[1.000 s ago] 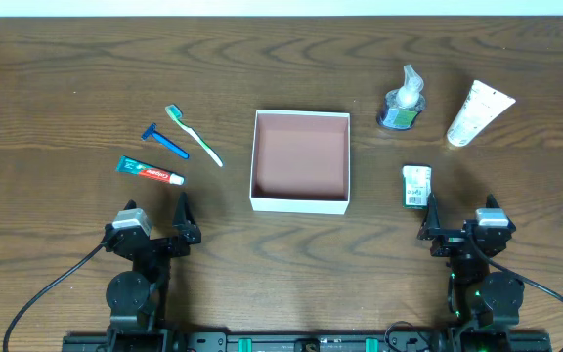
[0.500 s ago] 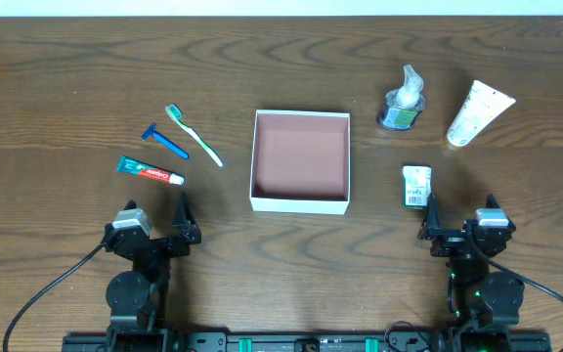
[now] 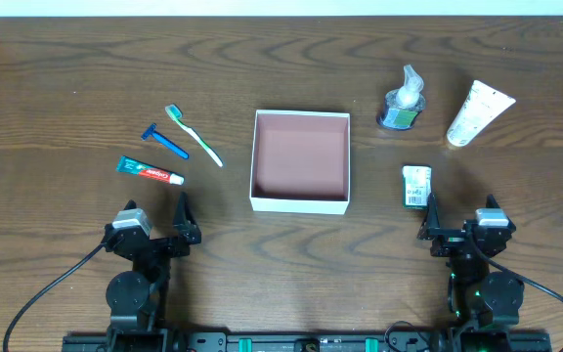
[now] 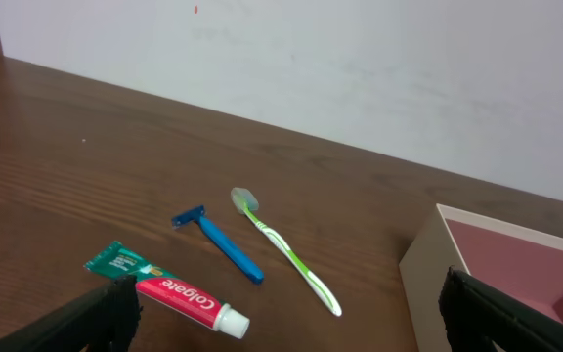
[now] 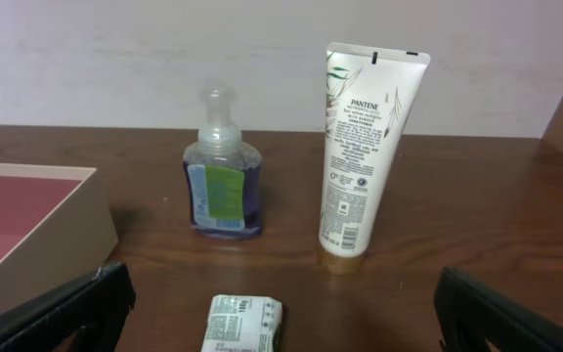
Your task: Pack container
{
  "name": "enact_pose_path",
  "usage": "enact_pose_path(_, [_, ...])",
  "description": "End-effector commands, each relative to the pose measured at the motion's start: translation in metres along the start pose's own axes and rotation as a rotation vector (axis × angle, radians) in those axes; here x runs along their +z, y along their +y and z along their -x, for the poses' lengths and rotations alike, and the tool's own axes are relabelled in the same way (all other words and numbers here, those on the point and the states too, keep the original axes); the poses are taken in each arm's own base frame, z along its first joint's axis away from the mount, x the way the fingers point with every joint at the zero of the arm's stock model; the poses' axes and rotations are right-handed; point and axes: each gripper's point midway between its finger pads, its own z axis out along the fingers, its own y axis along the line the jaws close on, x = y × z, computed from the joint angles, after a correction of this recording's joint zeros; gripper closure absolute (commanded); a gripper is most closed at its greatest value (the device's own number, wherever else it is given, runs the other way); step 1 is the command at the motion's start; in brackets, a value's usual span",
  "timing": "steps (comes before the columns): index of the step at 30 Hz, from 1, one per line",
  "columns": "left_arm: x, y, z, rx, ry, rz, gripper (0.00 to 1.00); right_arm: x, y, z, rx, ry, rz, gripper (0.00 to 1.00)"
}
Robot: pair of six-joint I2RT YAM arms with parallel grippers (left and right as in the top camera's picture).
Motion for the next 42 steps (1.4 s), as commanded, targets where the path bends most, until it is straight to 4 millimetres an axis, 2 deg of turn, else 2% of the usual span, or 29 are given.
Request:
enact_pose_path(1, [0.0011,0.0075,-0.0164,0.012,0.046,0.028,0.02,-0.0002,-0.0039,-0.0007,-0.012,0.000,-0.015,0.01])
enact_pose_path(31, [0.0011,0.0075,-0.0164,0.012,0.046,0.028,0.02,-0.0002,-0.0040,0.0003,-0.012,-0.004,-0.015,0.01])
enact_pose_path(42, [0.0011,0.0075,-0.0164,0.012,0.046,0.028,0.02,-0.0003,0.0031,0.0047,0.016,-0.021,0.025,0.01])
